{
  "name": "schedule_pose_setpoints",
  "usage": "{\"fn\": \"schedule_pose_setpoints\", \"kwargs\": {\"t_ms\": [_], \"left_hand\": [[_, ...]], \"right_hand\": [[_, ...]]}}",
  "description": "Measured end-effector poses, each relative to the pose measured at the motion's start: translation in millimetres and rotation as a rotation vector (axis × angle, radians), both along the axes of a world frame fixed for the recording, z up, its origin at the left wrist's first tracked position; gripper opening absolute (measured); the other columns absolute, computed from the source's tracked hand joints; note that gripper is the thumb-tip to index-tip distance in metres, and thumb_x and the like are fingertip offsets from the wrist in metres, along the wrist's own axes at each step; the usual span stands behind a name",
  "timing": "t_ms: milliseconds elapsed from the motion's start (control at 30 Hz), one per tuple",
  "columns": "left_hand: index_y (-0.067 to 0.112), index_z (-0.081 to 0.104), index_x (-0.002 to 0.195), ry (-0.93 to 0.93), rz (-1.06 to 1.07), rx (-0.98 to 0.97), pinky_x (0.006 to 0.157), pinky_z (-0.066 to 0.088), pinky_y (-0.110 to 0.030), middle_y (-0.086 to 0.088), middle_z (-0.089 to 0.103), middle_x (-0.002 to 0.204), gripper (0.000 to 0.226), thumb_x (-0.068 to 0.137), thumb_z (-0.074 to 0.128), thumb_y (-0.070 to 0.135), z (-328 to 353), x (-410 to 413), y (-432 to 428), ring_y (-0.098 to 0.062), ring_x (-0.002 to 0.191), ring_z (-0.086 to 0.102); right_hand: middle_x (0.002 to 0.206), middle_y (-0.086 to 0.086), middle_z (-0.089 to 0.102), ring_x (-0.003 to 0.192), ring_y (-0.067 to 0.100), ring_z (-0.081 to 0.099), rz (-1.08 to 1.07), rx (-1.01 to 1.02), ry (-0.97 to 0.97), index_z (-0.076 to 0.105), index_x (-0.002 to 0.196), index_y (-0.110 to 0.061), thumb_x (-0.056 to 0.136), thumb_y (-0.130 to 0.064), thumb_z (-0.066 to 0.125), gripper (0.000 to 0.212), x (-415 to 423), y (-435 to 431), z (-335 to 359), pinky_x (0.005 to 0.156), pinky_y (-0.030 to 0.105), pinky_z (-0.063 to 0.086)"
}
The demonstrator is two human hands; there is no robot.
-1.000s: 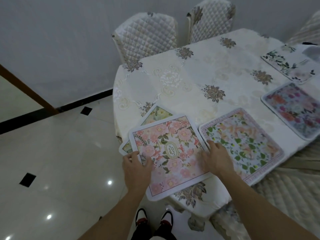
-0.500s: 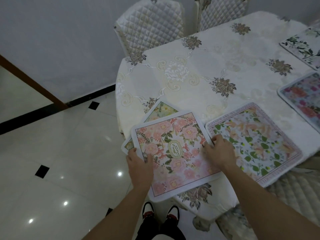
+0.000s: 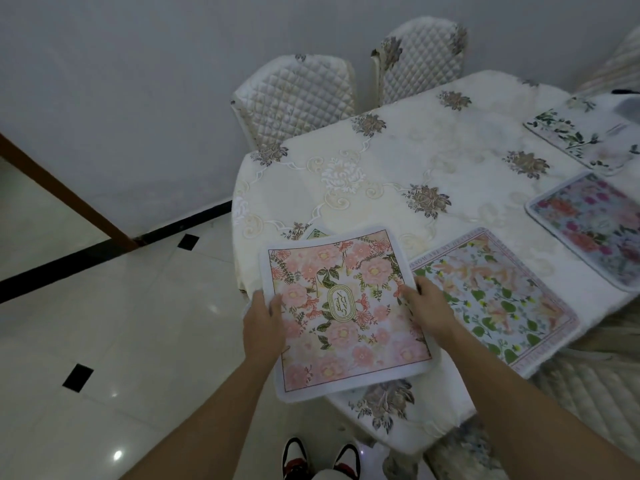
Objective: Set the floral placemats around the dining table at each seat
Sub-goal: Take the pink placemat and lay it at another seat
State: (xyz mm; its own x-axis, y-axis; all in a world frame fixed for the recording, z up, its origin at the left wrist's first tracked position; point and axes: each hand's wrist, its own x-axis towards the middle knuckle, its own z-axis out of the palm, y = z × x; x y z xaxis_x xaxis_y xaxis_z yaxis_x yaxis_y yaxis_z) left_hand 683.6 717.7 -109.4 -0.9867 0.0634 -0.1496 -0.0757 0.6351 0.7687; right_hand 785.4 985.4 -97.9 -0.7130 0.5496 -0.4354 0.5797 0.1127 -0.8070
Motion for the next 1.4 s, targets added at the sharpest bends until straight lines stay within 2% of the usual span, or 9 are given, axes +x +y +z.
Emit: {"fn": "schedule_pose_setpoints", "kwargs": {"t_ms": [133, 267, 400, 767, 933, 1000, 1133, 1300, 1400], "left_hand": [[0.006, 0.044, 0.09, 0.051, -0.064, 0.041, 0.055, 0.042, -0.036, -0.004, 0.054, 0.072, 0.026, 0.104, 0.04, 0.028, 39, -19, 6, -0.024, 0.063, 0.053], [0.008, 0.044, 0.092, 0.094, -0.127, 0.132, 0.061, 0.047, -0.04, -0.005, 0.057, 0.077, 0.027, 0.104, 0.039, 0.031, 83, -37, 9, -0.027, 0.07, 0.059], [0.008, 0.05, 0.097, 0.134, -0.147, 0.184, 0.062, 0.043, -0.032, -0.004, 0.059, 0.083, 0.027, 0.104, 0.037, 0.031, 120, -53, 9, -0.023, 0.075, 0.059], [0.014, 0.055, 0.104, 0.166, -0.125, 0.202, 0.074, 0.054, -0.044, -0.005, 0.066, 0.091, 0.033, 0.104, 0.035, 0.04, 152, -56, -7, -0.023, 0.082, 0.065], [0.015, 0.054, 0.102, 0.157, -0.033, 0.162, 0.067, 0.052, -0.039, -0.006, 0.064, 0.089, 0.03, 0.104, 0.035, 0.037, 145, -45, -35, -0.022, 0.077, 0.064], [0.017, 0.054, 0.101, 0.158, 0.016, 0.149, 0.07, 0.055, -0.043, -0.006, 0.065, 0.09, 0.029, 0.104, 0.035, 0.039, 141, -42, -53, -0.023, 0.078, 0.065], [0.019, 0.055, 0.108, 0.123, 0.126, 0.136, 0.073, 0.059, -0.047, -0.004, 0.066, 0.092, 0.032, 0.103, 0.034, 0.043, 134, -35, -100, -0.02, 0.079, 0.068], [0.022, 0.056, 0.109, 0.098, 0.272, 0.163, 0.071, 0.061, -0.047, -0.003, 0.068, 0.094, 0.033, 0.102, 0.035, 0.046, 131, -38, -162, -0.019, 0.08, 0.07], [0.017, 0.054, 0.106, 0.135, 0.339, 0.132, 0.068, 0.058, -0.039, -0.003, 0.064, 0.093, 0.03, 0.104, 0.035, 0.04, 132, -45, -196, -0.016, 0.08, 0.065]], "right_hand": [[0.083, 0.013, 0.061, 0.058, 0.021, 0.051, -0.076, -0.029, 0.096, 0.055, 0.102, -0.007, 0.1, -0.02, 0.051, 0.014, -10, 5, 35, 0.052, 0.033, 0.043], [0.087, 0.014, 0.064, 0.056, 0.021, 0.05, -0.105, 0.027, 0.2, 0.056, 0.103, -0.01, 0.1, -0.023, 0.051, 0.014, -19, 6, 81, 0.05, 0.031, 0.041], [0.07, 0.009, 0.059, 0.048, 0.02, 0.047, -0.104, 0.113, 0.274, 0.058, 0.09, -0.01, 0.099, -0.032, 0.053, 0.024, -23, 6, 117, 0.05, 0.033, 0.04], [0.055, 0.001, 0.053, 0.047, 0.021, 0.05, -0.128, 0.245, 0.301, 0.06, 0.076, -0.01, 0.099, -0.035, 0.049, 0.036, -25, -9, 139, 0.052, 0.032, 0.039], [0.071, 0.002, 0.06, 0.063, 0.022, 0.057, -0.028, 0.288, 0.258, 0.057, 0.084, -0.009, 0.101, -0.039, 0.044, 0.038, -37, -32, 126, 0.055, 0.031, 0.039], [0.076, 0.004, 0.059, 0.068, 0.02, 0.056, 0.03, 0.311, 0.269, 0.054, 0.083, -0.008, 0.102, -0.037, 0.043, 0.037, -45, -46, 123, 0.056, 0.032, 0.037], [0.073, 0.003, 0.055, 0.068, 0.019, 0.053, 0.142, 0.345, 0.299, 0.047, 0.077, -0.011, 0.102, -0.035, 0.043, 0.035, -66, -86, 118, 0.055, 0.031, 0.035], [0.077, 0.004, 0.06, 0.073, 0.023, 0.057, 0.258, 0.307, 0.32, 0.051, 0.083, -0.009, 0.102, -0.036, 0.043, 0.034, -106, -141, 112, 0.059, 0.034, 0.039], [0.079, 0.004, 0.06, 0.074, 0.022, 0.058, 0.328, 0.297, 0.322, 0.053, 0.087, -0.009, 0.102, -0.037, 0.042, 0.034, -132, -177, 110, 0.063, 0.037, 0.043]]}}
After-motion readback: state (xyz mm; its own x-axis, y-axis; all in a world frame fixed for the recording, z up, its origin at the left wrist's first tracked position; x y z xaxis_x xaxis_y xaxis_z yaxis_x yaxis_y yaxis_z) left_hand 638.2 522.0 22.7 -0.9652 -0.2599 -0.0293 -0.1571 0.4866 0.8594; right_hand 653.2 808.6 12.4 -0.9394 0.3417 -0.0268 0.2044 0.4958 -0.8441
